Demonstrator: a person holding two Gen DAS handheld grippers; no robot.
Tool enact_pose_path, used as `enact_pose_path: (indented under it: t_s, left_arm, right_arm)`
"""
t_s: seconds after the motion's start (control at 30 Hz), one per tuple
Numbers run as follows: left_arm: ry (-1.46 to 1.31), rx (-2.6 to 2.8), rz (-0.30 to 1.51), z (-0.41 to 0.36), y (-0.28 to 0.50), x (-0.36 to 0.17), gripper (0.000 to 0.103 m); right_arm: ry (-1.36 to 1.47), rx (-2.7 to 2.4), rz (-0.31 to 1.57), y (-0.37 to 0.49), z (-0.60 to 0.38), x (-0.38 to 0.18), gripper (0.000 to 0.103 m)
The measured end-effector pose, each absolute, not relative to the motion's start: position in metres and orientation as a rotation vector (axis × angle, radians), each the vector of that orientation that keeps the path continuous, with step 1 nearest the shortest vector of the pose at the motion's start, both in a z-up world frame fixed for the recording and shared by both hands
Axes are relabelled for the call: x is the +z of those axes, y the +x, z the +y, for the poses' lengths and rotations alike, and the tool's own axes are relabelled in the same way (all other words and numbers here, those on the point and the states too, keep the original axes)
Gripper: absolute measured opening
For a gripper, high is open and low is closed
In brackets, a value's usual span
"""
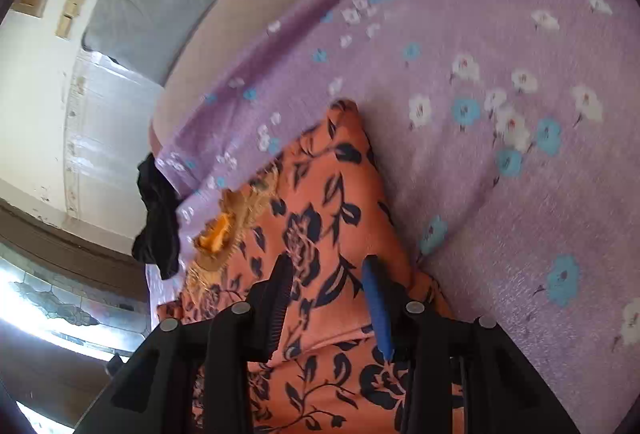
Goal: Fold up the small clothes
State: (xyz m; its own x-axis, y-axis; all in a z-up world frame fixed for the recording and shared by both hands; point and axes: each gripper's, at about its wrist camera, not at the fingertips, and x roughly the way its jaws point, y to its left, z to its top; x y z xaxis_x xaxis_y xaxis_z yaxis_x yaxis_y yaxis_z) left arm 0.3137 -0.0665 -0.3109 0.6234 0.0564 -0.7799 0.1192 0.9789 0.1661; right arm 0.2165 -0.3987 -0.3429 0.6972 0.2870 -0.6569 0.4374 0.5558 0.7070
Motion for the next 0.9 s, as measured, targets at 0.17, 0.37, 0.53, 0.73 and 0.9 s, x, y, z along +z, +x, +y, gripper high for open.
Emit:
enact_pose_path:
  t_s: [0.17,0.37,0.53,0.73,0.9]
  left_arm:
    - [0.112,-0.011,0.841,-0.056,0.302,-0.295,0.057]
    - [0.186,-0.055,0.618,-0.071,0.256,-0.258,0.082]
    - [0.203,-0.083,0.56,-0.067,0.226,-0.235,0.089]
    - [0.072,-0.073,0.567,-0.027,0.196,-0.203,0.095]
    - [-0.03,0.036,0.615,0.048,0.19,-0.183,0.096]
  right_arm:
    - [0.981,-0.105,0.826,0.199,-0.392,-0.324,0.038]
    - [0.735,-0.151,0.667,0.134,-0.361,-0.26,0.057]
    - [0.57,-0.172,0.578,0.071,-0.324,-0.234,0.06]
    - [0.578,-0.156,0.601,0.038,-0.302,-0.241,0.06]
    - [0.465,-0.146,0.678,0.06,-0.271,-0.255,0.06]
